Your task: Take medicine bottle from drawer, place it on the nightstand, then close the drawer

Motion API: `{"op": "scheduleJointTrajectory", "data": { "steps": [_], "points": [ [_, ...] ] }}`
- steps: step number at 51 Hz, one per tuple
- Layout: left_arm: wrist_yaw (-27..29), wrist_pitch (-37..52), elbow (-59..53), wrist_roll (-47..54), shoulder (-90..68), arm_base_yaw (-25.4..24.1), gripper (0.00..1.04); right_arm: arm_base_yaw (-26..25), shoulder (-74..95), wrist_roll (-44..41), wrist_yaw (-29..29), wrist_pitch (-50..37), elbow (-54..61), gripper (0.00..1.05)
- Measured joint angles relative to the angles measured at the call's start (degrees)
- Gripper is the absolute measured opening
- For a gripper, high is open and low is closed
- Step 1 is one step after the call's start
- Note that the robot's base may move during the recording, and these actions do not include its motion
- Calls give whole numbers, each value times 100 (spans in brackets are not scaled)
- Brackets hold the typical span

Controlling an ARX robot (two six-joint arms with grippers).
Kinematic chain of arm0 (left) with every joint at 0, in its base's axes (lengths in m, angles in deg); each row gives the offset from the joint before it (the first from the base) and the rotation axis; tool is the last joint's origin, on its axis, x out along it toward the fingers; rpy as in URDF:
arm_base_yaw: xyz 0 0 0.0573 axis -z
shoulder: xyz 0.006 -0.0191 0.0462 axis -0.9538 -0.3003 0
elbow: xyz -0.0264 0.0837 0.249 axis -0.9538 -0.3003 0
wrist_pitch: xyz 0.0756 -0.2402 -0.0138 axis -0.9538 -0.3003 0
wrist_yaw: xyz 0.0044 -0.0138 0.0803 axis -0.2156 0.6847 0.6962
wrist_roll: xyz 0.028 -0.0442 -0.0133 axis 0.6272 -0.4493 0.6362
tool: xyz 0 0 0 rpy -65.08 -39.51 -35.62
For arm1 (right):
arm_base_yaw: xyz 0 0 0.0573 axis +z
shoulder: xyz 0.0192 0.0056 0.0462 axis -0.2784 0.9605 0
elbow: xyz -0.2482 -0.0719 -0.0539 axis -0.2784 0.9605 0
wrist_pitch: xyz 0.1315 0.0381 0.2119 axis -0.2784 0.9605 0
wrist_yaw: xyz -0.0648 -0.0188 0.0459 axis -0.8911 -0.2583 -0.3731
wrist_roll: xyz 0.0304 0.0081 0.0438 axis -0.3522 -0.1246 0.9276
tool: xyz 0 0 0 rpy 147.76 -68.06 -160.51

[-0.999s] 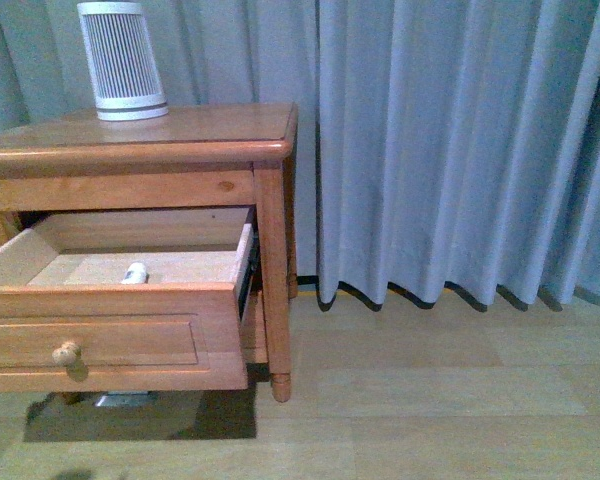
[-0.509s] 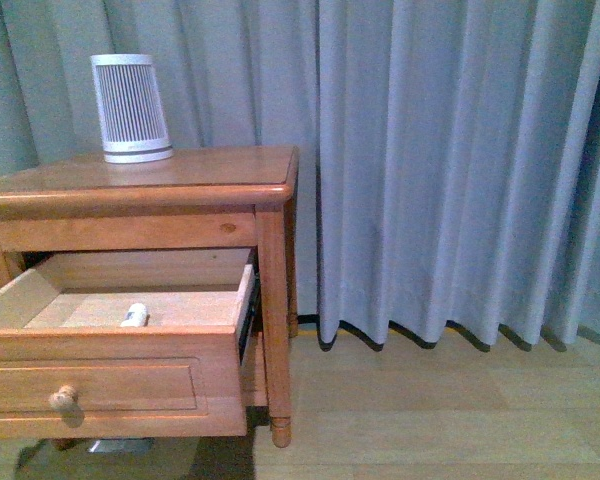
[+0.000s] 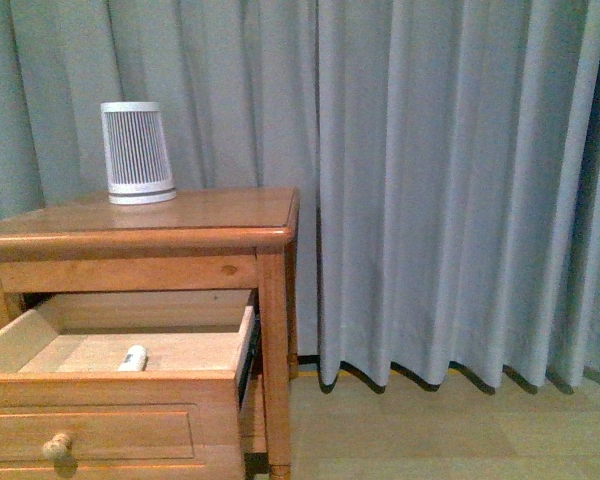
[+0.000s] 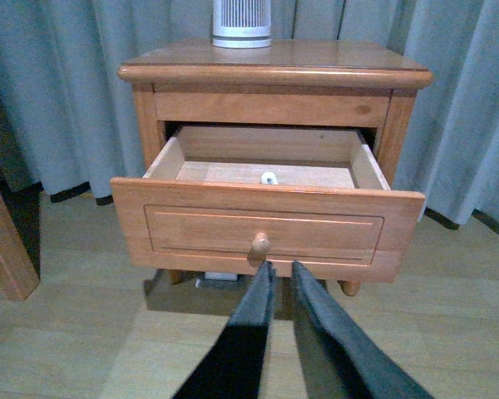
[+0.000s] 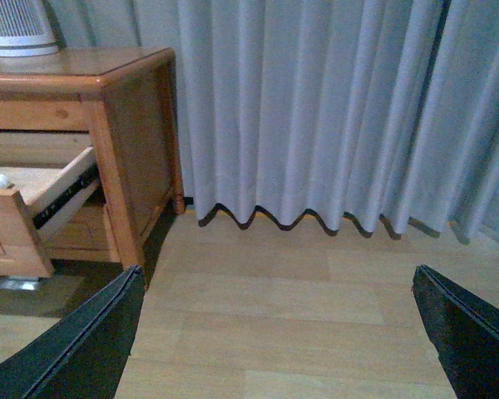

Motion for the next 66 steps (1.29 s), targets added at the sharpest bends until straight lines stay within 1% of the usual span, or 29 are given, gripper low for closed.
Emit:
{"op": "scheduleJointTrajectory", "data": {
  "steps": [1, 20, 21, 36, 37, 48, 49, 52, 66],
  "points": [
    [9, -2, 0, -4, 0, 4, 3, 0, 0, 0, 2, 0, 0, 98],
    [17, -2, 0, -17, 0, 17, 3, 0, 0, 0, 2, 0, 0, 98],
    [17, -2, 0, -24, 0, 17, 5, 0, 0, 0, 2, 0, 0, 98],
    [11, -7, 0, -20, 0, 17, 58, 2, 0, 0, -20, 0, 0, 98],
    [9, -7, 0, -20, 0, 17, 60, 2, 0, 0, -20, 0, 0, 98],
    [7, -9, 0, -20, 9, 20, 98, 2, 2, 0, -7, 0, 0, 98],
    [13, -9, 0, -17, 11, 20, 99, 2, -2, 0, -9, 0, 0, 98],
    [28, -15, 0, -20, 9, 20, 98, 2, 2, -2, 4, 0, 0, 98],
    [11, -17, 0, -20, 24, 22, 98, 4, 7, 0, -2, -2, 0, 98]
  ]
}}
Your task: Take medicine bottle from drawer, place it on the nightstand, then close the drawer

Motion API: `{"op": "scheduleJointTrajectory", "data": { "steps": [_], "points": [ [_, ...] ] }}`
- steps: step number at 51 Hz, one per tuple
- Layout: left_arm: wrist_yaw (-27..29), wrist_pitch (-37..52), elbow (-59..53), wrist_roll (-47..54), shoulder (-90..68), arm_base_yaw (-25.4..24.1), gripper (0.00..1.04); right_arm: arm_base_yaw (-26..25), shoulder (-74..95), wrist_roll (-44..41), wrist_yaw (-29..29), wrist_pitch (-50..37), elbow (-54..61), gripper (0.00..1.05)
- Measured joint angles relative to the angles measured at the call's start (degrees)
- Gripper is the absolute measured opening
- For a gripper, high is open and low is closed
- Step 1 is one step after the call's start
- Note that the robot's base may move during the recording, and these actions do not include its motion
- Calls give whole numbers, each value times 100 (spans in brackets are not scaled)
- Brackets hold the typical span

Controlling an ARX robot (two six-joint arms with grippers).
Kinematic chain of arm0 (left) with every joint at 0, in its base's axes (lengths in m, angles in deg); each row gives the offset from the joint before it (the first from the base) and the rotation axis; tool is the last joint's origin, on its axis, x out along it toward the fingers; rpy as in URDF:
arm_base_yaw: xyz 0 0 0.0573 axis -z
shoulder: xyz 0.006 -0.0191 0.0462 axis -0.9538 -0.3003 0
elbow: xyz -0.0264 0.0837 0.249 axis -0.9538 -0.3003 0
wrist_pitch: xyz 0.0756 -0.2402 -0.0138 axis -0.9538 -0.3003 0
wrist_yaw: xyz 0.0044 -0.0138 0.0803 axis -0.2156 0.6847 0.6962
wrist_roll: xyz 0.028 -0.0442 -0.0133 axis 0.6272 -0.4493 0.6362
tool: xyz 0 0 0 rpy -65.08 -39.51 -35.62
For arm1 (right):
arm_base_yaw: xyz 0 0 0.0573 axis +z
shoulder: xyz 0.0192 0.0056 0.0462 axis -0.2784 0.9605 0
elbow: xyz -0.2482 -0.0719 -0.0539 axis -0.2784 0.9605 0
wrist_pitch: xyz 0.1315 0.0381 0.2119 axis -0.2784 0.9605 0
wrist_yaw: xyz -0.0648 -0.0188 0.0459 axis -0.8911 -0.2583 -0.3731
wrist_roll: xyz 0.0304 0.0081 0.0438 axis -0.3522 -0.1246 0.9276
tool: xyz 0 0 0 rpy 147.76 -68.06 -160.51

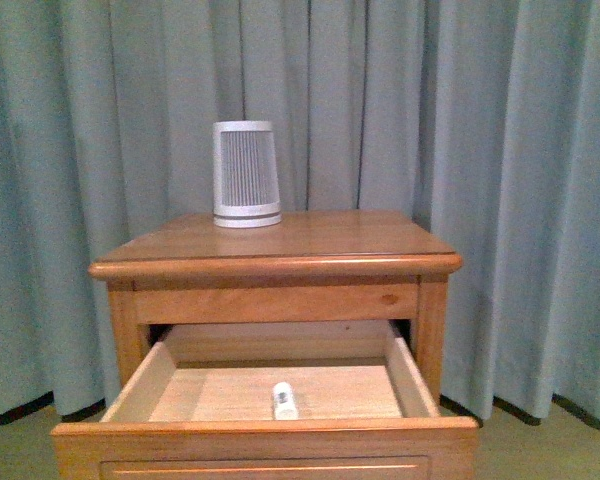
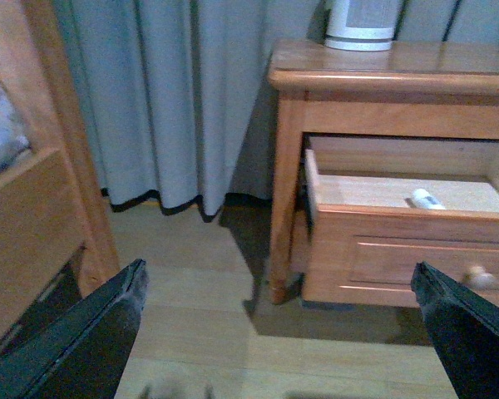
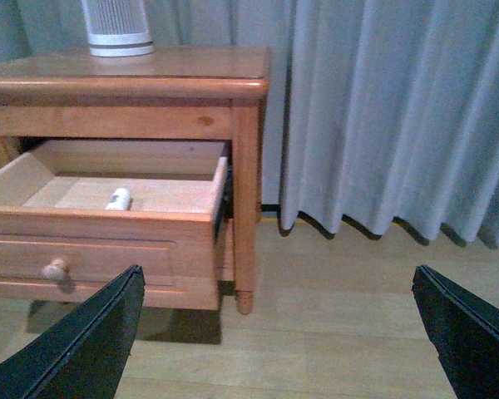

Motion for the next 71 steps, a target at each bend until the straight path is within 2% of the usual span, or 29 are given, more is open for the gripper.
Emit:
{"op": "scheduleJointTrajectory", "data": {
  "steps": [8, 12, 16, 18, 23, 28, 37, 52, 58, 71],
  "points": [
    [37, 0, 0, 0, -2, 9, 98, 7, 7, -2, -2, 4, 0, 98],
    [39, 0, 0, -2, -2, 11, 98, 529, 621, 0, -1637, -236, -70, 98],
    [24, 0, 0, 0, -2, 11, 98, 734, 1740, -22, -2564, -1051, -293, 98],
    [20, 0, 0, 0, -2, 15, 98, 739, 2411, -28, -2693, -1523, -518, 98],
    [20, 0, 0, 0, -2, 15, 98, 719, 3978, -131, -2529, -2472, -1272, 98],
    [20, 0, 0, 0, -2, 13, 98, 671, 5434, -177, -2288, -2645, -2223, 98],
    [20, 0, 0, 0, -2, 13, 98, 691, 7744, -57, -1766, -1746, -4017, 98],
    [20, 0, 0, 0, -2, 13, 98, 1062, 10310, 354, -1458, -776, -6494, 98],
    [20, 0, 0, 0, -2, 13, 98, 1294, 11121, 442, -1458, -435, -7324, 98],
    [20, 0, 0, 0, -2, 15, 98, 1637, 12690, 509, -1504, -256, -8717, 98]
  ]
}}
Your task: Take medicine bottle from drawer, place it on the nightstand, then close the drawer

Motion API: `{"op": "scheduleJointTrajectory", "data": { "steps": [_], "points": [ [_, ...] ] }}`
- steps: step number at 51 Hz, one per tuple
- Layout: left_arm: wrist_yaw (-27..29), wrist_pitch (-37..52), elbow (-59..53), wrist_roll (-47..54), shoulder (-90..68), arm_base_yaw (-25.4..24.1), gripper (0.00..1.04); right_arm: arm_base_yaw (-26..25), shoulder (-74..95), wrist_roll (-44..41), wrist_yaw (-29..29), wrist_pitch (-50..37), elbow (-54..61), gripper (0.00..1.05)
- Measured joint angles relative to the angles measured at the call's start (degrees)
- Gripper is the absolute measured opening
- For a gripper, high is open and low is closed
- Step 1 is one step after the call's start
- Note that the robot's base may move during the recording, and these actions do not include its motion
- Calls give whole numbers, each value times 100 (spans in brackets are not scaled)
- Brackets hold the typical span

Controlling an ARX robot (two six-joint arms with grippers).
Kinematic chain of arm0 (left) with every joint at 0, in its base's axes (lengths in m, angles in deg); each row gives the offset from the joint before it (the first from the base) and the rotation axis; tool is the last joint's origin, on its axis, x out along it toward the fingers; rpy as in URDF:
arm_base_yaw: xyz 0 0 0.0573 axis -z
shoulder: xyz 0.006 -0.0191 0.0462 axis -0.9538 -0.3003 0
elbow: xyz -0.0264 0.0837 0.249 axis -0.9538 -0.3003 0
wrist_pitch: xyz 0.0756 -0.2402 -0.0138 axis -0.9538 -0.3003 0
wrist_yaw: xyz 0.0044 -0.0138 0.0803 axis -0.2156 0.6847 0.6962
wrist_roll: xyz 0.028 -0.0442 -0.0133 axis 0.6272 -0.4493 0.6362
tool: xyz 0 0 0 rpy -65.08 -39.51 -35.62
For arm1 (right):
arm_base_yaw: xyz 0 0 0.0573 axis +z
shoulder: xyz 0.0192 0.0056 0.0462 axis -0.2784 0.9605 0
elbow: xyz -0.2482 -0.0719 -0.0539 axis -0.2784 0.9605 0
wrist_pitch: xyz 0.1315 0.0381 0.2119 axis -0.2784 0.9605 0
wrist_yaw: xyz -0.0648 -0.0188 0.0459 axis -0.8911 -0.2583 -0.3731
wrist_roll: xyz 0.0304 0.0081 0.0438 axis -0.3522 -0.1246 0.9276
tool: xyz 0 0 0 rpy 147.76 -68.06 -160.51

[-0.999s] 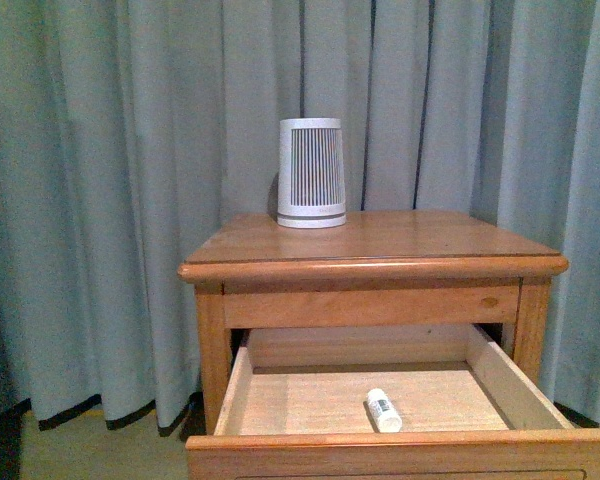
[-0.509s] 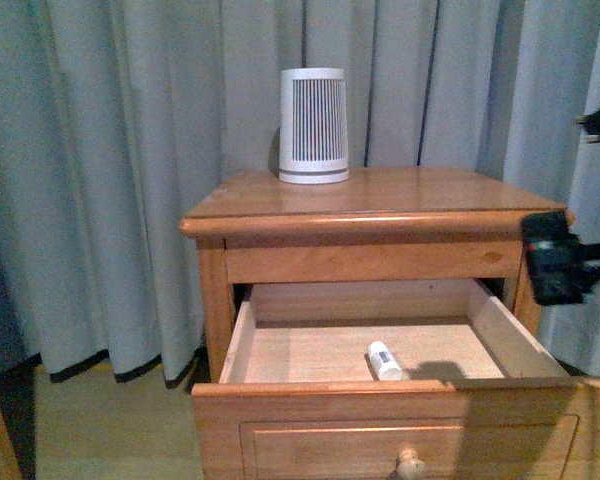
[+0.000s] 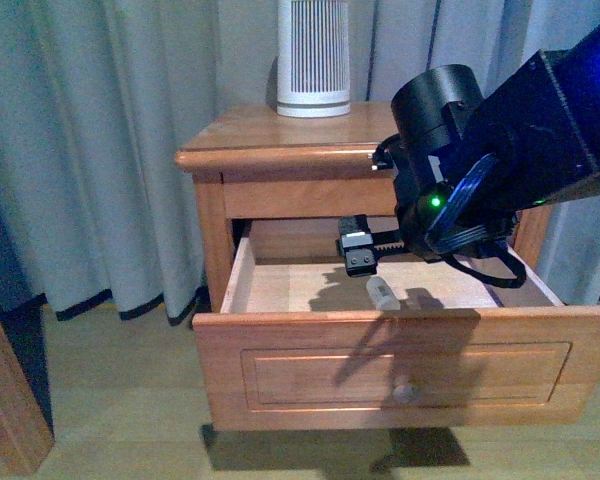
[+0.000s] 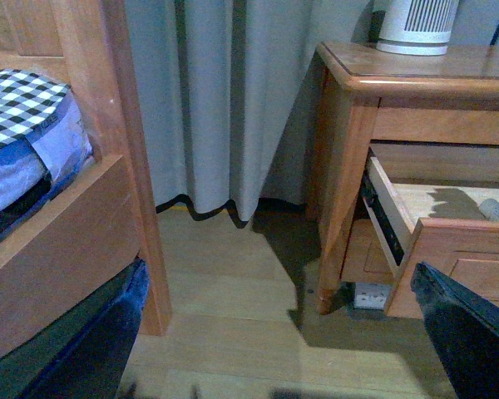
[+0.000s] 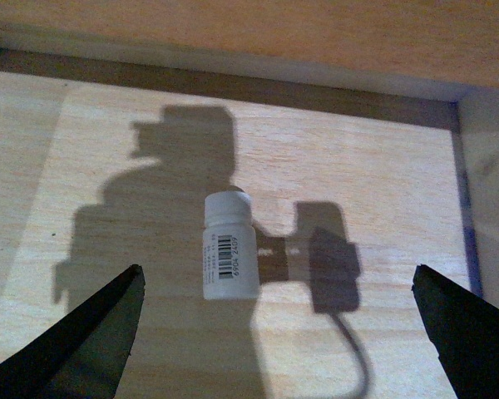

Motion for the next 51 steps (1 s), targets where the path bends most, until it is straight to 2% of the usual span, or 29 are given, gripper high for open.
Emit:
{"op": "scheduleJointTrajectory", "data": {
  "steps": [12, 29, 34, 45, 48, 51],
  "points": [
    [0, 0, 0, 0, 0, 0, 98, 11, 1110, 131, -13, 188, -1034, 98],
    [0, 0, 0, 0, 0, -2, 98, 83, 1786, 175, 0, 306, -1681, 97],
    [0, 0, 0, 0, 0, -2, 98, 87, 1875, 236, 13, 341, -1762, 85],
    [0, 0, 0, 0, 0, -2, 98, 68, 1899, 383, -39, 424, -1794, 40],
    [0, 0, 0, 0, 0, -2, 98, 68, 1860, 468, -83, 514, -1766, 32],
    [0, 0, 0, 0, 0, -2, 98, 68, 1775, 584, -87, 612, -1690, 31]
  ]
}}
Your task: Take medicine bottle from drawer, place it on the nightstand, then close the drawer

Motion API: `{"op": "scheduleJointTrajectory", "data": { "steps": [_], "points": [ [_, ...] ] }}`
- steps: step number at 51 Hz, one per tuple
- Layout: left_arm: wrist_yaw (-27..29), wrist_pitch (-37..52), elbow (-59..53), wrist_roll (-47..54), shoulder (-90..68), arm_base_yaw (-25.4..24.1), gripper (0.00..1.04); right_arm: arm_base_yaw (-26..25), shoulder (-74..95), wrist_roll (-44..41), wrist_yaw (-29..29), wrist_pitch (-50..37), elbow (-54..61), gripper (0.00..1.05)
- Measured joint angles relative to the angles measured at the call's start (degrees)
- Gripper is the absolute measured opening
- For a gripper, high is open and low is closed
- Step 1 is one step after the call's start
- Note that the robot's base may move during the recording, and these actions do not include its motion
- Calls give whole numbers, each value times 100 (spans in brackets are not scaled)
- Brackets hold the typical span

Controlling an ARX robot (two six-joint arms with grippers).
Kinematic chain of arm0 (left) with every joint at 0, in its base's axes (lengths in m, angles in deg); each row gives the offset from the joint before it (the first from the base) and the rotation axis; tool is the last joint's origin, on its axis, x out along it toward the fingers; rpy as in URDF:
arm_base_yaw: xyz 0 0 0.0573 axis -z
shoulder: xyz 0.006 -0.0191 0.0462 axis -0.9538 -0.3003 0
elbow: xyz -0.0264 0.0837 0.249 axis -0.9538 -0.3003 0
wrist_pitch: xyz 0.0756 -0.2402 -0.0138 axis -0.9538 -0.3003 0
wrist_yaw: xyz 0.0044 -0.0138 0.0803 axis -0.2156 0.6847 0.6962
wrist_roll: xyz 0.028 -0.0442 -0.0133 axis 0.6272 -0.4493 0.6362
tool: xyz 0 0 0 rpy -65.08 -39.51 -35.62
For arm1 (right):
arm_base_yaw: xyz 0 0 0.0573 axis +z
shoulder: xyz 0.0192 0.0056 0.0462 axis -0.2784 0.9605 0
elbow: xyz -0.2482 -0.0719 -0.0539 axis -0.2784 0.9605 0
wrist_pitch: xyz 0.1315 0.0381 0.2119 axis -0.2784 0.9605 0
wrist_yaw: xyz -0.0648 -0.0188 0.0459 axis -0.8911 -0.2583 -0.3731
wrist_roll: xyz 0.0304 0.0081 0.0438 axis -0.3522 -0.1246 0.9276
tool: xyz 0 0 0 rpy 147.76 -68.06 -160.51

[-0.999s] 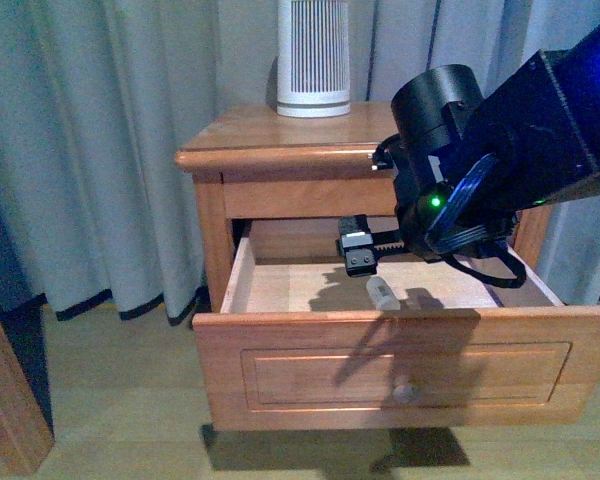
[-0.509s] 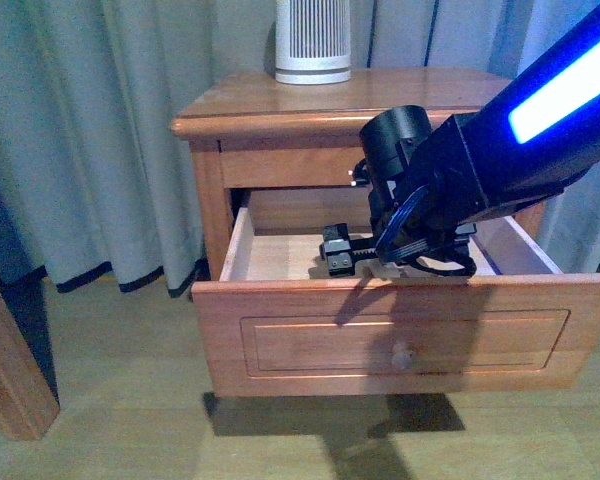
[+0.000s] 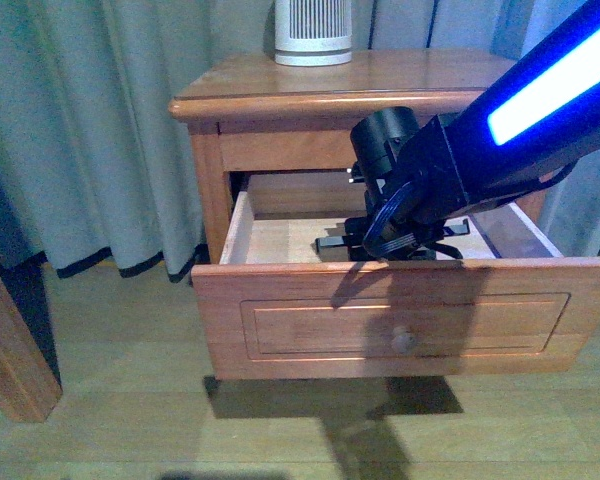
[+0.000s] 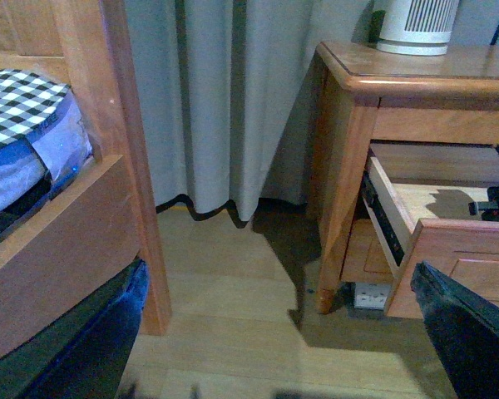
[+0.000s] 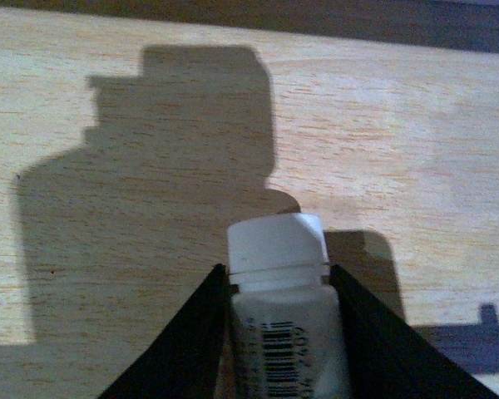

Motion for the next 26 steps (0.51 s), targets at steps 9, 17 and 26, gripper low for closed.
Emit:
{"op": "scheduleJointTrajectory", "data": {
  "steps": [9, 17, 26],
  "points": [
    [0, 0, 0, 0, 0, 0, 98, 7, -835, 264, -149, 208, 763, 31],
    [0, 0, 0, 0, 0, 0, 98, 33, -2157, -31, -592, -20, 1176, 30],
    [0, 0, 0, 0, 0, 0, 98, 39, -3104, -372, -590, 142, 1021, 30]
  ]
}}
